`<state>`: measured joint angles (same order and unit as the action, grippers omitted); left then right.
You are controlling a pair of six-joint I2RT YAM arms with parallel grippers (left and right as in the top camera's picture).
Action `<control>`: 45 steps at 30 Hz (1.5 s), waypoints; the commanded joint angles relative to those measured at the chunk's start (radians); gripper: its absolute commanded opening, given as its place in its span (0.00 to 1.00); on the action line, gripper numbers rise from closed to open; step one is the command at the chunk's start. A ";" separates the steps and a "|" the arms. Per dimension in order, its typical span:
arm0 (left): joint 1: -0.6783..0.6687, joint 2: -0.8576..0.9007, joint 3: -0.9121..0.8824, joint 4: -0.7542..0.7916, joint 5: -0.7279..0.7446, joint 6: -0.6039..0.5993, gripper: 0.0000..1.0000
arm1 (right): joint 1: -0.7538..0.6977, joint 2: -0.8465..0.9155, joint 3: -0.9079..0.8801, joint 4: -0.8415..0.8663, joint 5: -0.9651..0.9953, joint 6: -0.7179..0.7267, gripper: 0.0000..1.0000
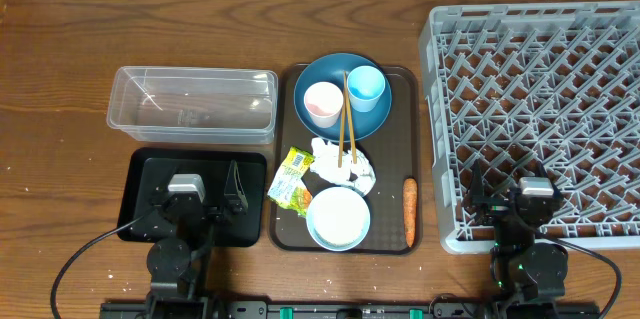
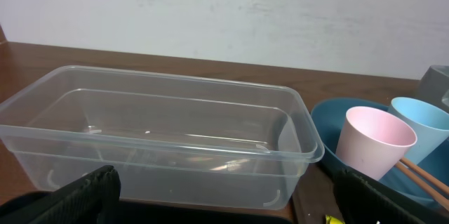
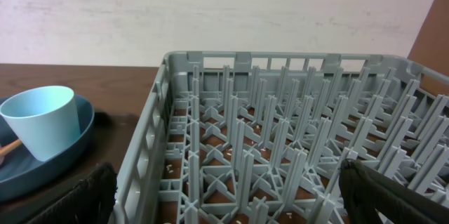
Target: Sort waste into correct bins and load items into the dishwasher rack
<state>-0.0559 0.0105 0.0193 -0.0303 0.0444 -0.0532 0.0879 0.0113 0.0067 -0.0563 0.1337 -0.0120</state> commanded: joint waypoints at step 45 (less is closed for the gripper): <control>-0.002 -0.006 -0.015 -0.016 0.023 -0.009 0.99 | -0.003 -0.003 -0.001 -0.004 0.008 -0.004 0.99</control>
<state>-0.0559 0.0105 0.0193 -0.0261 0.0463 -0.0532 0.0879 0.0113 0.0067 -0.0563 0.1337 -0.0120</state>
